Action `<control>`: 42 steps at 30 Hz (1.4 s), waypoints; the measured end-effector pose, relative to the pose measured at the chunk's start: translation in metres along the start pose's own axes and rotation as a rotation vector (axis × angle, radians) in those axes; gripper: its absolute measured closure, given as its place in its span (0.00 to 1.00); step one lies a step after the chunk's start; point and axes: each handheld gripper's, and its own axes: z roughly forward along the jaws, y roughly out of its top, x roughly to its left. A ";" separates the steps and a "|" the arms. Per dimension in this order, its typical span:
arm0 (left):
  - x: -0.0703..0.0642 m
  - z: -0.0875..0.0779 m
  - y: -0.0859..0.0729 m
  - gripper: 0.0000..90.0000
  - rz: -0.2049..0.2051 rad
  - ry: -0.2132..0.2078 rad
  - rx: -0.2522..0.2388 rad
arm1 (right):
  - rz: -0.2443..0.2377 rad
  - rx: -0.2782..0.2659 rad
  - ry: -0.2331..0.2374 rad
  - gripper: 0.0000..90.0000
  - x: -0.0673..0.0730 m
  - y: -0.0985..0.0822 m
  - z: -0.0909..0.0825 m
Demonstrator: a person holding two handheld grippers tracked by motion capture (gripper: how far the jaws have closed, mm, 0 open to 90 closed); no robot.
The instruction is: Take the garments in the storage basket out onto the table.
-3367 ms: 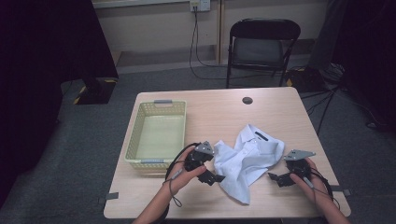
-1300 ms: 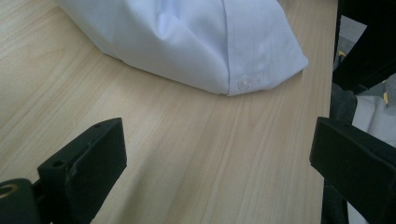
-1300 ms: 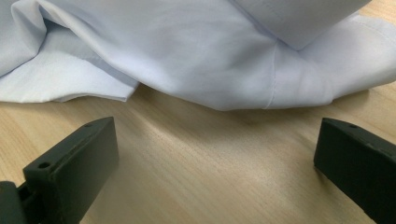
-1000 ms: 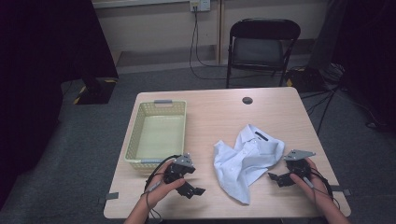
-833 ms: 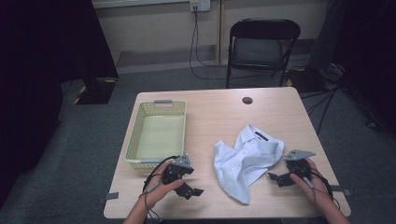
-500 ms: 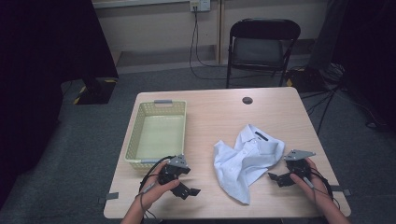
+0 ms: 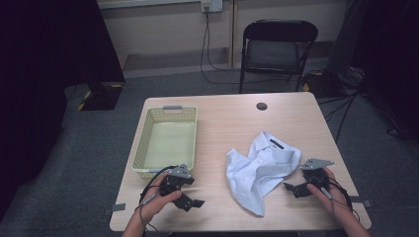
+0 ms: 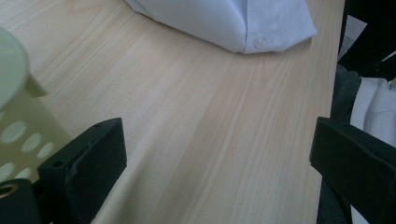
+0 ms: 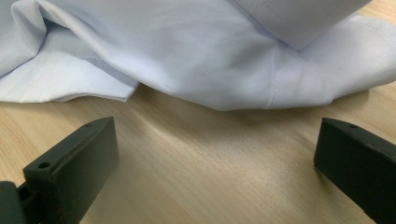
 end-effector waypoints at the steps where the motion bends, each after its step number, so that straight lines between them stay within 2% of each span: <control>1: 0.001 -0.002 -0.001 0.04 0.001 0.004 -0.004 | 0.000 0.000 0.000 0.00 0.000 0.000 0.000; 42: 0.012 -0.024 -0.020 0.04 -0.018 0.016 -0.032 | 0.000 0.000 0.000 0.00 0.000 0.000 0.000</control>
